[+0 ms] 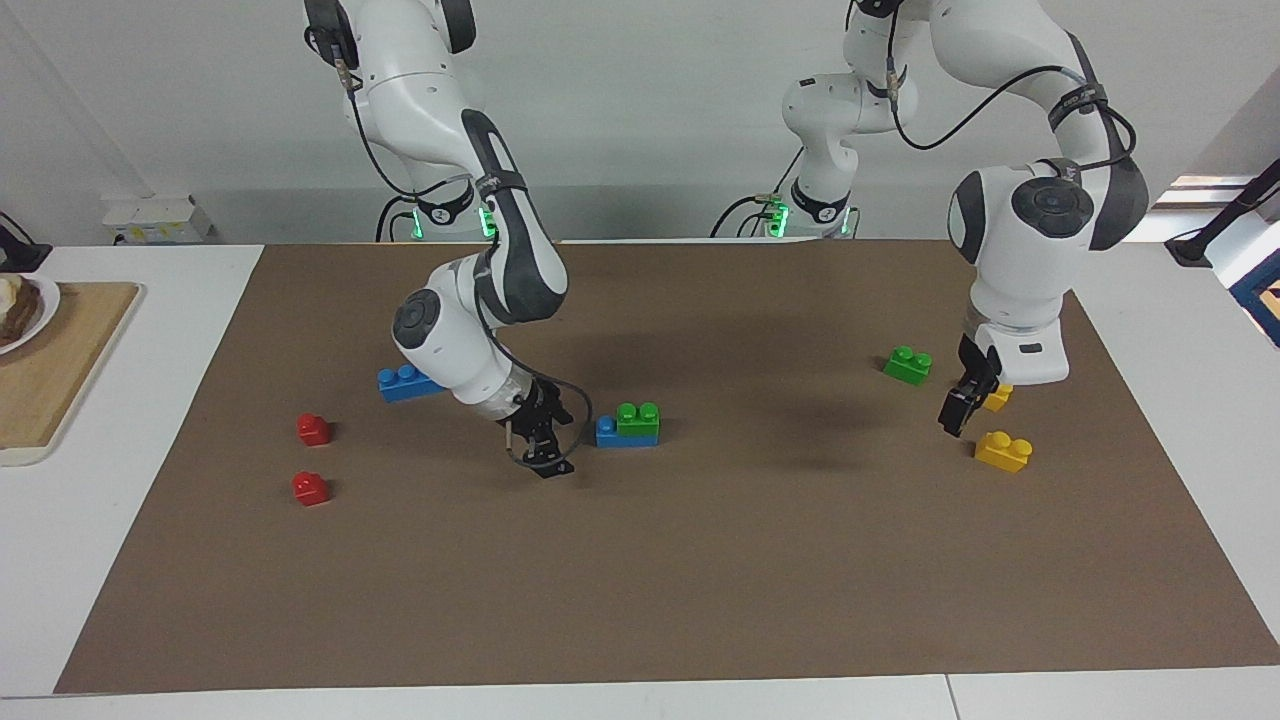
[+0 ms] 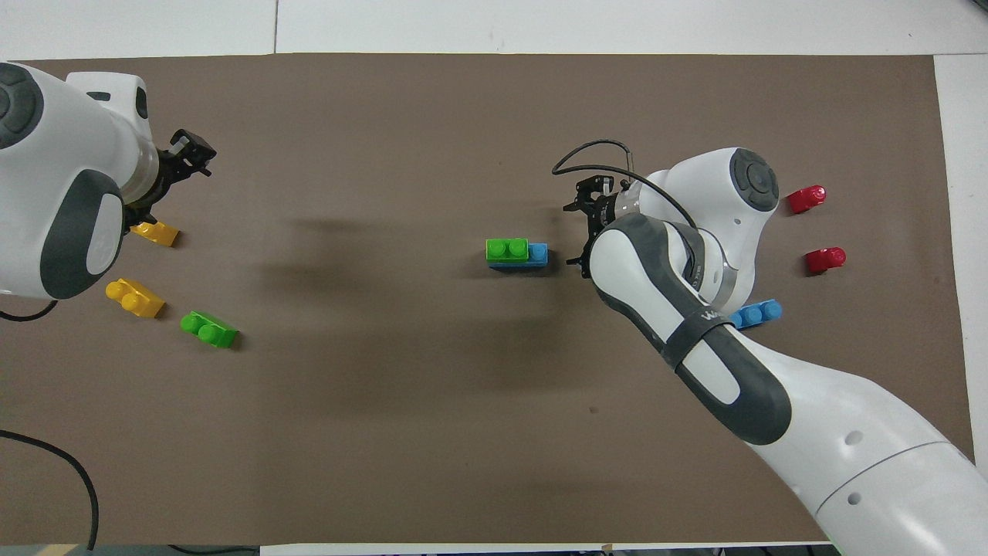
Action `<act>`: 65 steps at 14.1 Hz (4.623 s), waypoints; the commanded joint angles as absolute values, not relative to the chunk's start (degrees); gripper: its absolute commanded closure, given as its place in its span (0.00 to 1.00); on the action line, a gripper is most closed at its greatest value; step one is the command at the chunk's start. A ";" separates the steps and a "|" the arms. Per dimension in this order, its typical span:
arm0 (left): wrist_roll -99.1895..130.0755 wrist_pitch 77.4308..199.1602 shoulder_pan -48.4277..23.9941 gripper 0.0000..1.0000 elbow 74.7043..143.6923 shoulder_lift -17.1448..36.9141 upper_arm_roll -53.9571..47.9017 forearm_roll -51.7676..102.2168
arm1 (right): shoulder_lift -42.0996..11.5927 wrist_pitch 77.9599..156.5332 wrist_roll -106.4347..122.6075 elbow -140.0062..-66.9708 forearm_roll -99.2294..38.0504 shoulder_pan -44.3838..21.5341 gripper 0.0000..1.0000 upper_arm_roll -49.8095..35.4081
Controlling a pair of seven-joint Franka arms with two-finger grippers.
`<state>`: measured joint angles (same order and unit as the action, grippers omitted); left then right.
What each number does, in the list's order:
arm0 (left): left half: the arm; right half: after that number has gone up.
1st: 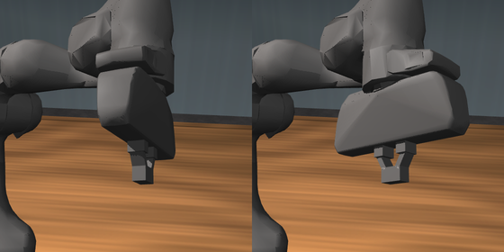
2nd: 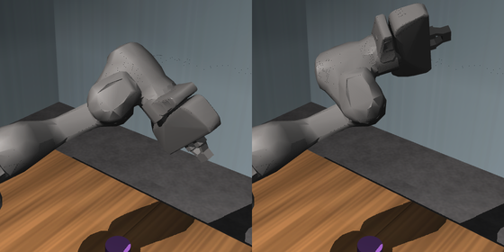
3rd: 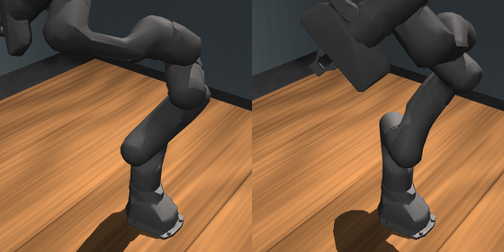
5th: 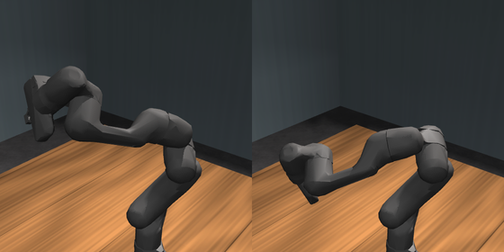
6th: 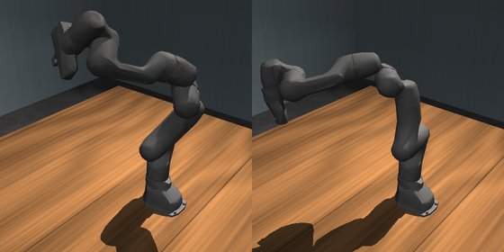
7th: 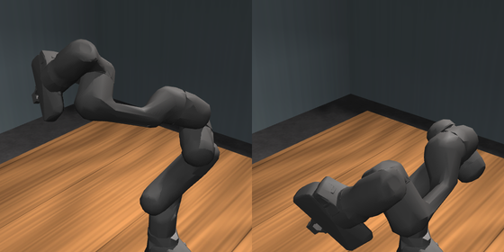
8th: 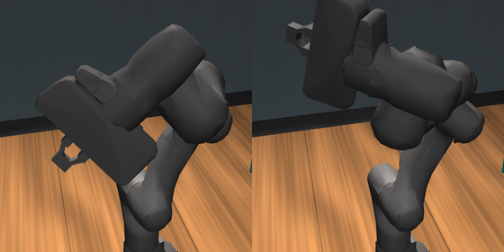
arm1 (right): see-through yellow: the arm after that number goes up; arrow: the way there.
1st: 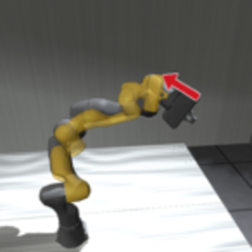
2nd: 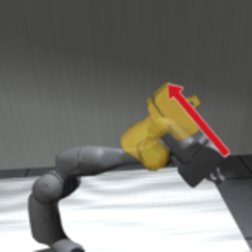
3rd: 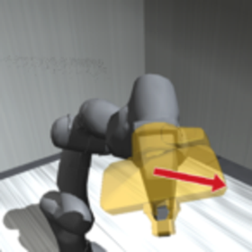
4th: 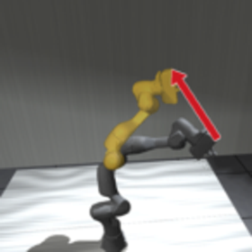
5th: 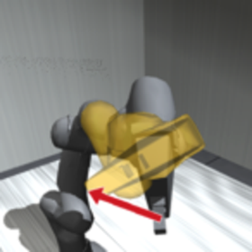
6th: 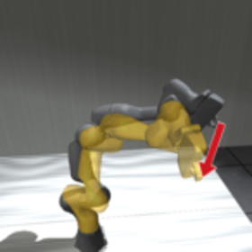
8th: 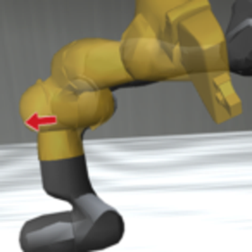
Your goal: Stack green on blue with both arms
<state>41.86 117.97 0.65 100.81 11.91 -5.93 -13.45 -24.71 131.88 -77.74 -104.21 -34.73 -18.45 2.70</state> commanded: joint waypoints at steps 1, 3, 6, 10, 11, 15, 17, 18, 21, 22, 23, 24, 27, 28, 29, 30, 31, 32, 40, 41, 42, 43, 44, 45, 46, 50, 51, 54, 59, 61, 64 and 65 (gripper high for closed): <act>27.65 115.41 2.89 0.00 102.48 9.32 -6.50 -13.62 | -23.38 127.19 -71.39 -101.52 -30.70 -15.21 0.05 2.46; 19.20 113.13 4.13 0.00 102.39 8.27 -6.59 -13.28 | -22.33 125.69 -68.39 -100.55 -24.73 -14.50 0.04 2.46; 12.94 109.61 4.66 0.00 101.95 6.07 -6.50 -10.29 | -19.70 122.88 -59.71 -100.55 -20.49 -12.49 0.03 2.55; 9.49 103.37 4.22 0.00 101.87 0.98 -6.50 -6.07 | -15.13 115.96 -46.88 -98.36 -13.47 -8.88 0.00 2.55; 9.49 102.05 3.96 0.00 101.87 0.18 -6.59 -5.98 | -14.07 113.32 -42.84 -97.22 -11.71 -8.18 0.00 2.55; 9.40 100.02 3.60 0.00 101.95 -2.11 -6.77 -4.57 | -6.88 107.24 -23.34 -96.50 -7.66 -4.49 0.00 2.55; 9.32 100.11 3.69 0.00 101.87 -2.11 -6.77 -4.57 | -3.18 103.47 -18.39 -96.50 -5.89 -3.69 0.00 2.55; 9.32 100.28 3.69 0.00 101.87 -2.11 -6.77 -4.57 | -1.77 101.62 -16.63 -96.50 -5.37 -3.60 0.00 2.55; 8.71 100.20 3.69 0.00 101.43 -2.11 -6.77 -4.40 | 1.22 98.62 -10.04 -96.50 -2.82 -3.52 0.00 2.81; 8.35 100.11 3.69 0.00 101.43 -2.11 -6.77 -3.96 | 2.01 97.83 -8.19 -96.42 -2.46 -3.25 0.00 3.07; 8.26 100.02 3.69 0.00 101.34 -2.20 -6.77 -3.09 | 2.72 97.30 -7.04 -96.42 -2.37 -2.64 0.00 3.08; 8.26 99.76 3.69 0.00 101.08 -2.28 -6.77 -2.82 | 3.25 96.34 -5.90 -96.42 -2.37 -2.20 0.00 3.08; 6.86 97.92 3.69 0.00 101.16 -4.04 -6.77 -2.73 | 3.95 95.01 -2.56 -96.50 -2.37 -0.71 0.00 3.08; 6.07 97.30 3.78 0.00 101.51 -4.56 -6.59 -2.64 | 4.04 94.40 -1.77 -96.59 -2.37 -0.18 0.00 3.08; 5.89 97.12 3.61 0.00 102.04 -5.18 -6.33 -2.11 | 4.13 94.31 -1.58 -96.77 -2.37 0.17 0.00 3.08; 5.89 96.77 3.60 0.00 102.74 -5.79 -6.07 -1.15 | 4.13 94.31 -1.58 -96.85 -2.37 0.44 0.00 3.08; 5.89 95.38 3.60 0.00 103.35 -6.58 -5.98 -0.27 | 4.13 94.31 -1.58 -96.77 -2.37 0.53 0.00 3.08; 5.89 94.67 3.52 0.00 103.97 -7.11 -5.98 -0.26 | 4.13 94.31 -1.58 -96.85 -2.37 0.44 0.00 3.08; 5.98 96.94 -0.79 0.00 104.15 -6.59 -1.85 -0.26 | 4.57 93.69 -1.58 -97.29 -0.09 0.53 0.00 3.08; 6.15 97.03 -0.88 0.00 104.15 -6.68 -1.76 -0.26 | 4.57 93.60 -1.58 -97.29 0.61 0.44 0.00 3.08; 6.15 97.03 -0.79 0.00 104.24 -6.85 -1.76 -0.26 | 4.57 93.52 -1.58 -97.29 0.79 0.44 0.00 3.08; 6.24 97.03 -0.62 0.00 104.33 -7.20 -1.76 0.17 | 4.57 93.43 -1.58 -97.29 0.79 0.44 0.00 3.08; 6.68 97.38 -0.70 0.00 104.07 -7.03 -1.67 1.92 | 4.57 93.43 -1.50 -97.29 0.79 0.44 0.00 3.08; 6.77 97.38 -0.79 0.00 103.80 -6.94 -1.58 2.46 | 4.66 93.17 -1.49 -97.38 0.79 0.44 0.00 3.08; 6.59 97.38 -0.97 0.00 104.06 -7.03 -1.58 2.46 | 4.66 92.64 -1.06 -97.38 0.79 0.35 0.00 2.99; 6.59 97.38 -1.05 0.00 104.06 -7.03 -1.58 2.64 | 4.75 91.59 -0.18 -97.38 0.70 0.26 0.00 2.99; 6.50 97.30 -1.14 0.00 104.06 -7.03 -1.58 2.64 | 5.01 90.80 -0.26 -97.47 0.70 0.26 0.00 2.99; 6.15 97.38 -1.40 0.00 104.06 -7.03 -1.58 2.64 | 5.01 90.62 -0.09 -97.47 0.79 0.44 0.00 2.99; 6.33 97.21 -1.50 0.00 104.06 -7.12 -1.58 2.64 | 5.01 90.70 0.09 -97.38 0.53 0.97 0.00 2.99; 6.33 97.21 -1.49 0.00 104.15 -7.12 -1.58 2.64 | 5.01 90.70 -0.09 -97.38 0.53 0.97 0.00 2.99; 6.50 97.12 -1.58 0.00 104.06 -7.12 -1.58 2.64 | 5.01 90.62 -0.18 -97.38 0.53 0.79 0.00 2.99; 6.50 97.12 -1.58 0.00 104.06 -7.12 -1.58 2.64 | 5.01 90.62 -0.18 -97.38 0.53 0.88 0.00 2.99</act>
